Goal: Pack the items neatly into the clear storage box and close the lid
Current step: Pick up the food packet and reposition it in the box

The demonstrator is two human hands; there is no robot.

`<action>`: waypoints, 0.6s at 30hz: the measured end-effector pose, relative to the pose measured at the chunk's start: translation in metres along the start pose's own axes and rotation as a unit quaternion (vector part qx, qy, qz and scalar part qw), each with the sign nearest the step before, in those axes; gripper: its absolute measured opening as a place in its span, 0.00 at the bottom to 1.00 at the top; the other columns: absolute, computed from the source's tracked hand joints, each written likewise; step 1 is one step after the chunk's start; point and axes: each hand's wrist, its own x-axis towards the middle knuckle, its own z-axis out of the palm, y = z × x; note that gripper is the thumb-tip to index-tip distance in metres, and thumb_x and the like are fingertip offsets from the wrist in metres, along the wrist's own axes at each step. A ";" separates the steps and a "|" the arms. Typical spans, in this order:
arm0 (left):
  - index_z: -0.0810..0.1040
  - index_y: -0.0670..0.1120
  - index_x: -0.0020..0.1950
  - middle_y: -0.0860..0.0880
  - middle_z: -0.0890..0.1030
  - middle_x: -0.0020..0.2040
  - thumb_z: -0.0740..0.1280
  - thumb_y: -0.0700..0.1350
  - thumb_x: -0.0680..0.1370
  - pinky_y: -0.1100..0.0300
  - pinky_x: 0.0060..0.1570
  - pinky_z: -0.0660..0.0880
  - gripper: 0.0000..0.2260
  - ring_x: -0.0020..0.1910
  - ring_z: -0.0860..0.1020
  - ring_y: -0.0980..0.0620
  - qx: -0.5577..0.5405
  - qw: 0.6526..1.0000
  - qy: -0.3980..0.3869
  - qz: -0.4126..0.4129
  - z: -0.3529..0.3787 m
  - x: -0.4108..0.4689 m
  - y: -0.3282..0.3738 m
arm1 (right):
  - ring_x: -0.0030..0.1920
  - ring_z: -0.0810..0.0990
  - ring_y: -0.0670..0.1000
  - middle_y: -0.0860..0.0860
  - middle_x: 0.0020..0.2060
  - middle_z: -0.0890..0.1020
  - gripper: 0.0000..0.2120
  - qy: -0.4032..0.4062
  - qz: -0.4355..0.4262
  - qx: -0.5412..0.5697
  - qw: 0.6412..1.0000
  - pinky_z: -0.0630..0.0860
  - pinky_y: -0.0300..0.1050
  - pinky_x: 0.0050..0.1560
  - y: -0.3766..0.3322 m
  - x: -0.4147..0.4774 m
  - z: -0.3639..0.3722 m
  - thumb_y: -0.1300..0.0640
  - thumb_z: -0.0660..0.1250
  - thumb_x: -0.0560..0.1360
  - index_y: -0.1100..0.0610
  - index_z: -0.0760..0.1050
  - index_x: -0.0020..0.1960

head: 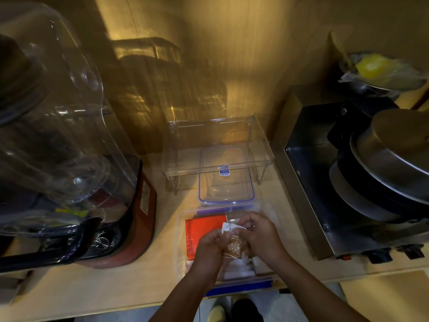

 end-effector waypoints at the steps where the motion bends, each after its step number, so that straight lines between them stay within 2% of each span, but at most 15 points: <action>1: 0.79 0.34 0.50 0.36 0.82 0.43 0.60 0.36 0.78 0.59 0.36 0.78 0.09 0.36 0.80 0.46 0.005 1.000 -0.004 0.002 0.000 0.001 0.000 | 0.22 0.75 0.40 0.50 0.32 0.77 0.13 0.000 -0.006 -0.008 1.000 0.70 0.34 0.19 0.002 0.000 0.000 0.66 0.72 0.68 0.49 0.75 0.35; 4: 0.77 0.32 0.54 0.33 0.81 0.48 0.60 0.36 0.79 0.58 0.40 0.78 0.11 0.41 0.79 0.43 0.019 1.000 -0.006 0.010 0.000 0.002 -0.001 | 0.24 0.76 0.38 0.47 0.31 0.76 0.15 -0.010 -0.010 -0.028 1.000 0.70 0.32 0.21 0.003 0.001 0.001 0.65 0.73 0.68 0.46 0.76 0.35; 7: 0.78 0.32 0.52 0.35 0.81 0.45 0.60 0.35 0.78 0.61 0.37 0.76 0.10 0.38 0.79 0.47 0.048 0.999 -0.001 0.020 -0.002 0.001 -0.002 | 0.23 0.75 0.37 0.45 0.27 0.78 0.13 -0.045 -0.010 -0.064 0.997 0.67 0.28 0.22 0.003 0.005 0.000 0.65 0.72 0.69 0.48 0.78 0.34; 9: 0.79 0.33 0.50 0.40 0.81 0.40 0.60 0.35 0.78 0.64 0.32 0.75 0.09 0.33 0.79 0.52 0.068 0.997 -0.004 0.020 -0.003 0.001 -0.002 | 0.24 0.72 0.40 0.44 0.24 0.75 0.06 -0.084 -0.019 -0.127 0.988 0.66 0.29 0.25 0.004 0.007 -0.003 0.62 0.73 0.69 0.58 0.80 0.33; 11: 0.79 0.33 0.49 0.43 0.80 0.36 0.60 0.35 0.78 0.66 0.29 0.74 0.09 0.29 0.78 0.56 0.080 0.997 -0.007 0.013 -0.004 0.000 -0.001 | 0.27 0.71 0.44 0.50 0.28 0.73 0.09 -0.094 -0.014 -0.144 0.985 0.66 0.32 0.26 0.002 0.009 -0.007 0.61 0.73 0.69 0.66 0.78 0.34; 14: 0.77 0.32 0.49 0.43 0.78 0.36 0.60 0.35 0.79 0.64 0.30 0.73 0.08 0.31 0.76 0.53 0.092 0.996 -0.016 0.011 -0.003 0.000 0.000 | 0.26 0.73 0.41 0.48 0.31 0.75 0.09 -0.100 0.035 -0.105 0.989 0.66 0.29 0.20 0.000 0.010 -0.015 0.63 0.74 0.67 0.55 0.75 0.33; 16: 0.77 0.35 0.47 0.42 0.78 0.37 0.60 0.35 0.79 0.61 0.33 0.73 0.07 0.33 0.75 0.50 0.087 0.996 -0.017 0.009 0.000 -0.001 0.000 | 0.23 0.72 0.39 0.48 0.28 0.74 0.12 -0.120 0.039 -0.102 0.987 0.66 0.30 0.21 -0.003 0.009 -0.018 0.64 0.73 0.68 0.53 0.74 0.30; 18: 0.76 0.39 0.45 0.40 0.78 0.39 0.62 0.36 0.78 0.59 0.34 0.74 0.05 0.34 0.76 0.49 0.074 0.997 -0.008 -0.008 0.002 -0.001 -0.001 | 0.25 0.72 0.39 0.48 0.27 0.73 0.14 -0.109 0.013 -0.142 0.984 0.68 0.30 0.25 -0.002 0.008 -0.019 0.65 0.74 0.66 0.54 0.74 0.28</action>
